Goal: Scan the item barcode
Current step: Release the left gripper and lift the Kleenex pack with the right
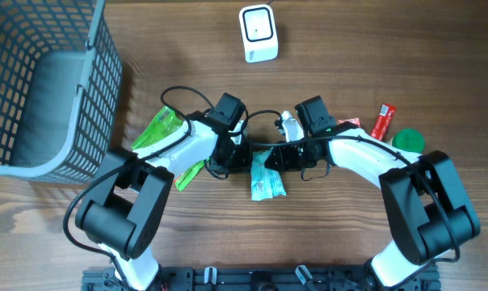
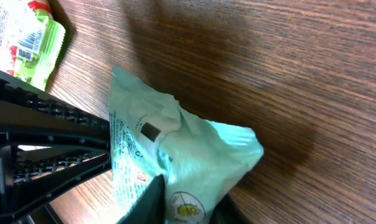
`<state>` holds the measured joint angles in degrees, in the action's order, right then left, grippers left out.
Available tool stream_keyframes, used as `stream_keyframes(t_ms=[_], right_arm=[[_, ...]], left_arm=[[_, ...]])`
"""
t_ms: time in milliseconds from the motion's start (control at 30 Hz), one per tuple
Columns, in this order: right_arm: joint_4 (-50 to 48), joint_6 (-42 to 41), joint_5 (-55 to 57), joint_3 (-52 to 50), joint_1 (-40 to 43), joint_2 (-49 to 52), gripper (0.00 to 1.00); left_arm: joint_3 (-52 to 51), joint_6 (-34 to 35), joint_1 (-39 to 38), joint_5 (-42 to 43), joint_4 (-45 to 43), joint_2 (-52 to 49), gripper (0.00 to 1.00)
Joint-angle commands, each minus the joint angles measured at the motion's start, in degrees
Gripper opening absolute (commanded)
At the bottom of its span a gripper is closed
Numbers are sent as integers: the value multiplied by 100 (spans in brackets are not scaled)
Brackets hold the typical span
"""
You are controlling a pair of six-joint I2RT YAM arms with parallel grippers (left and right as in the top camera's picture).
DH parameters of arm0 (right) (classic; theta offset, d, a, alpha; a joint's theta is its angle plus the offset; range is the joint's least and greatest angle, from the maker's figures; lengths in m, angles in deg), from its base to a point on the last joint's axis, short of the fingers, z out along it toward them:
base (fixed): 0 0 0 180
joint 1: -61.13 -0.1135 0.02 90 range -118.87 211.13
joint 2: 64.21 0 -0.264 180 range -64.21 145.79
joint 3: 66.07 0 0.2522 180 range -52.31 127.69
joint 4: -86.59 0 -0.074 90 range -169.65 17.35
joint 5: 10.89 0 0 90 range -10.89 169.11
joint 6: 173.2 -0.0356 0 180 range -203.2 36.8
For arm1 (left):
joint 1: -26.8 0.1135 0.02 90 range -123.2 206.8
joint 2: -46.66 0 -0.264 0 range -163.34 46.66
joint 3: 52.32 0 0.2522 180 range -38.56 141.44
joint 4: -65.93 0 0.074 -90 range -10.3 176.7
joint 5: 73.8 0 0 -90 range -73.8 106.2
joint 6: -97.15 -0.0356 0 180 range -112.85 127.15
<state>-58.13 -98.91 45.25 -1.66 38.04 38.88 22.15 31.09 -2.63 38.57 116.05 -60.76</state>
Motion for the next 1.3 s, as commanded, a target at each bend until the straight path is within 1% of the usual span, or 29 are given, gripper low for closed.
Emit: stream_keyframes(t_ms=[0, 67, 100, 167, 233, 267, 367, 433, 467, 533, 567, 600, 633, 700, 767, 800, 867, 900, 933, 1033, 1100, 1133, 1200, 1267], right_arm=[[0, -293, 254, -118, -15, 160, 4], [-142, -295, 240, -116, 74, 120, 4], [-146, -227, 223, -101, 251, -164, 4], [-4, -168, 144, -101, 479, -826, 4], [433, -50, -15, -101, 625, -1488, 4], [726, 85, -101, -101, 647, -1891, 4], [964, 365, -824, -101, 647, -2562, 4], [966, 232, -1215, -101, 647, -2717, 4], [964, -33, -1213, -101, 647, -2719, 4], [960, -94, -1204, -101, 647, -2719, 5], [957, -92, -887, -101, 647, -2719, 4], [960, -90, -358, -103, 647, -2719, 4], [960, -101, -94, -103, 647, -2717, 4], [935, -101, -153, -103, 647, -2717, 4], [938, -101, -151, -103, 647, -2717, 4], [940, -103, -153, -103, 647, -2717, 4], [940, -103, -151, -103, 647, -2717, 4], [938, -136, -151, -103, 647, -2717, 4], [935, -212, -153, -103, 647, -2717, 4], [894, -229, -149, -15, 647, -2717, 4], [1250, -225, 70, 623, 667, -2717, 4], [1707, -184, 487, 1110, 667, -2697, 4], [2951, 157, 1427, 2505, 667, -2559, 4], [4048, 424, 1923, 4015, 667, -2240, 4]], left_arm=[[-50, 50, -9, -144, -42, -223, 10], [-48, -39, 4, -146, -109, -221, 9], [-20, -120, 98, -177, -59, -151, 6], [44, -120, 378, -485, 94, 249, 6], [114, -219, 732, -575, 201, 894, 6], [120, -273, 968, -603, 195, 1379, 7], [118, -273, 1550, -955, 199, 2201, 12], [116, -444, 1775, -1139, 181, 2223, 13], [114, -472, 1777, -1220, 173, 2138, 15], [114, -553, 1777, -1508, 151, 2026, 15], [114, -553, 1777, -1777, 146, 1985, 15], [114, -555, 1777, -1823, 131, 1985, 19], [114, -555, 1777, -1845, 96, 1985, 24], [114, -557, 1777, -2199, 26, 1985, 24], [114, -560, 1777, -2476, 20, 1985, 30], [114, -562, 1777, -2599, 20, 1985, 36], [114, -573, 1777, -2682, 7, 1985, 43], [114, -573, 1777, -2680, -11, 1985, 54], [114, -573, 1777, -2680, -17, 1985, 100], [114, -570, 1777, -2675, 13, 1985, 100], [114, -570, 1777, -2675, 28, 1985, 100], [114, -570, 1777, -2675, 26, 1985, 100], [114, -570, 1777, -2675, 26, 1985, 100], [114, -570, 1777, -2675, 28, 1985, 100]])
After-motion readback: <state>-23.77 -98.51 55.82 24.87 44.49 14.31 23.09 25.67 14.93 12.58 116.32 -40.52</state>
